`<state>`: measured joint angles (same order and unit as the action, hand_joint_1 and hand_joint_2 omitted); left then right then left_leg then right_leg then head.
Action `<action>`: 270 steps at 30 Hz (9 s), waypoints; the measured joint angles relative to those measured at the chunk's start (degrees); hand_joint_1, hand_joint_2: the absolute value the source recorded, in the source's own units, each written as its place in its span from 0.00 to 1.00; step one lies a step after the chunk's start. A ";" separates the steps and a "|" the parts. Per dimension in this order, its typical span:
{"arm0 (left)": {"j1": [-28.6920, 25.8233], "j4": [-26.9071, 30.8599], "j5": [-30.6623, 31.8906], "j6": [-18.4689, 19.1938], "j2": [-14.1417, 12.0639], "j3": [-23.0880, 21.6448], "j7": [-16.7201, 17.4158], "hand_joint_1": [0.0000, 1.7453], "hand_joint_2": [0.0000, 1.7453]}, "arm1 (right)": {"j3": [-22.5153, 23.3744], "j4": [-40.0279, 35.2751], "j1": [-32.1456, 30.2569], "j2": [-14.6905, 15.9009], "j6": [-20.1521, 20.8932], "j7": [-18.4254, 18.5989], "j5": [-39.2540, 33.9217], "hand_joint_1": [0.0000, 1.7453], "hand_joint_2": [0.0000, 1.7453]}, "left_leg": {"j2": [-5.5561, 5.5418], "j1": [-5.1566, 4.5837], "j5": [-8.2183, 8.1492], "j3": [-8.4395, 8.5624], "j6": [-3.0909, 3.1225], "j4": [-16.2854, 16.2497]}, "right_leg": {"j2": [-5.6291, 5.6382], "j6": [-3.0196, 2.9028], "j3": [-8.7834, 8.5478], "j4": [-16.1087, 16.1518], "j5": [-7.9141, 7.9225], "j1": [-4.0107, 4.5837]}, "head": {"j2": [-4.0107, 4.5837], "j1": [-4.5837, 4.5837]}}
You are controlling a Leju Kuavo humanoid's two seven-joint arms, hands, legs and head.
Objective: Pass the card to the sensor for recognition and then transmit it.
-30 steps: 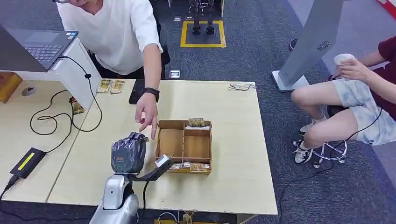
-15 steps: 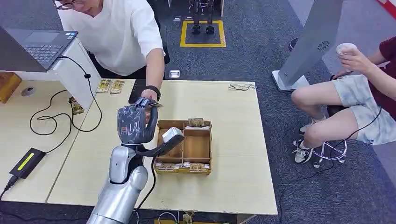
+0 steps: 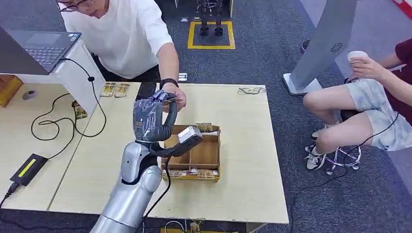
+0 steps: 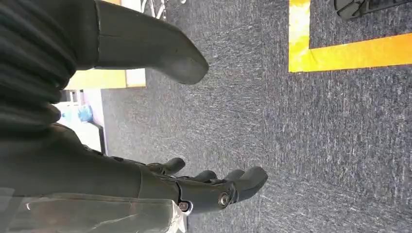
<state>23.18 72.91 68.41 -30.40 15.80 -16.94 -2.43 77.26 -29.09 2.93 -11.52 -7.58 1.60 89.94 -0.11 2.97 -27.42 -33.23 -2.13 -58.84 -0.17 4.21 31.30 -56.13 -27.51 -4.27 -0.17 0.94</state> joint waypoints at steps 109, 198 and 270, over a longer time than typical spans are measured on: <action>-18.92 11.85 2.86 6.43 -12.63 -13.68 -13.16 0.00 1.00 | 2.36 -13.62 -1.98 -3.96 5.36 1.53 0.04 0.00 1.00 | 0.01 0.00 -0.02 -0.05 0.00 0.02 | -0.01 0.03 0.06 0.00 -0.05 0.00 | 0.00 0.00; -18.34 7.17 18.71 16.92 -10.30 -11.98 7.33 1.00 1.00 | 2.47 -20.06 -1.31 -7.39 7.65 5.27 0.04 0.00 1.00 | 0.00 0.00 -0.02 -0.07 0.00 0.02 | -0.02 0.03 0.04 0.00 -0.05 0.00 | 0.00 -0.02; -21.41 6.25 18.56 12.46 -6.71 -8.28 2.93 0.00 1.00 | 1.44 -21.40 -1.57 -7.72 7.67 5.18 0.04 0.00 1.00 | -0.01 0.00 -0.02 -0.08 0.00 0.02 | -0.03 0.03 0.04 0.00 -0.05 0.00 | 0.00 -0.02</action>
<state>1.77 79.16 86.97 -17.95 9.09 -25.22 0.50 78.71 -50.49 1.36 -19.23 0.09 6.78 89.98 -0.11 2.97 -27.44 -33.30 -2.13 -58.82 -0.20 4.24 31.34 -56.13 -27.56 -4.27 -0.17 0.92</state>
